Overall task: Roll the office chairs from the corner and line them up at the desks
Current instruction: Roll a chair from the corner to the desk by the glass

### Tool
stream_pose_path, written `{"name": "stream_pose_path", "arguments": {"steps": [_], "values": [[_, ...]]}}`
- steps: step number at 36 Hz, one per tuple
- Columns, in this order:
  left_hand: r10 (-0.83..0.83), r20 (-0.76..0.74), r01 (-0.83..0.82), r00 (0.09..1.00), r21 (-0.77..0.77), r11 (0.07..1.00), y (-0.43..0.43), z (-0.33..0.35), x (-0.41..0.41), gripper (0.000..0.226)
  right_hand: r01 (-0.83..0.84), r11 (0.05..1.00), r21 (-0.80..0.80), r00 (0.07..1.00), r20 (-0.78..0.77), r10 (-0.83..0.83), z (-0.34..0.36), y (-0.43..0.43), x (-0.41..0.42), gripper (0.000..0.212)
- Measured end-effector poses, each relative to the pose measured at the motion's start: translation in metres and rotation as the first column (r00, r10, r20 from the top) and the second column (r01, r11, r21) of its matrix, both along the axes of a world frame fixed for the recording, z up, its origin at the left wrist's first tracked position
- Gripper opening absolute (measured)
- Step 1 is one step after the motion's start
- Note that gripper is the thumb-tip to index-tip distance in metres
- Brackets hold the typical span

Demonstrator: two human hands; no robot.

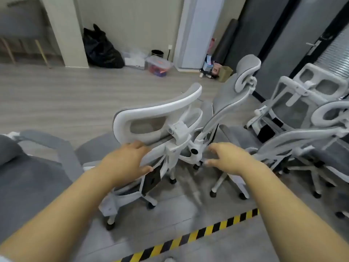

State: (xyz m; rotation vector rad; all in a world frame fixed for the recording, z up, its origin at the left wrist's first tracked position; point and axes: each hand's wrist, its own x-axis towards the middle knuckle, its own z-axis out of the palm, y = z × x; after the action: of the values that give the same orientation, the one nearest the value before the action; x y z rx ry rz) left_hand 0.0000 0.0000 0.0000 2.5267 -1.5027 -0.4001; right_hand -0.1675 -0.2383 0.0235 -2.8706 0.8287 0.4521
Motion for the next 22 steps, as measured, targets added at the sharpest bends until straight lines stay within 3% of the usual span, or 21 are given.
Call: {"name": "stream_pose_path", "arguments": {"steps": [8,13,22], "values": [[0.228,0.1,-0.23,0.968,0.009,0.973,-0.042,-0.018,-0.011,0.057,-0.213,0.976,-0.034,0.97,0.115,0.216,-0.015,-0.066,0.042,0.044],[0.286,0.144,-0.263,0.947,-0.159,0.952,-0.037,-0.035,-0.014,0.054,-0.308,0.95,-0.056,0.933,0.179,0.313,-0.027,-0.089,0.068,0.057],[0.387,0.12,-0.353,0.914,-0.236,0.906,-0.031,-0.04,-0.022,0.051,-0.357,0.934,0.0,0.914,0.207,0.349,-0.049,-0.096,0.095,0.054]]}}
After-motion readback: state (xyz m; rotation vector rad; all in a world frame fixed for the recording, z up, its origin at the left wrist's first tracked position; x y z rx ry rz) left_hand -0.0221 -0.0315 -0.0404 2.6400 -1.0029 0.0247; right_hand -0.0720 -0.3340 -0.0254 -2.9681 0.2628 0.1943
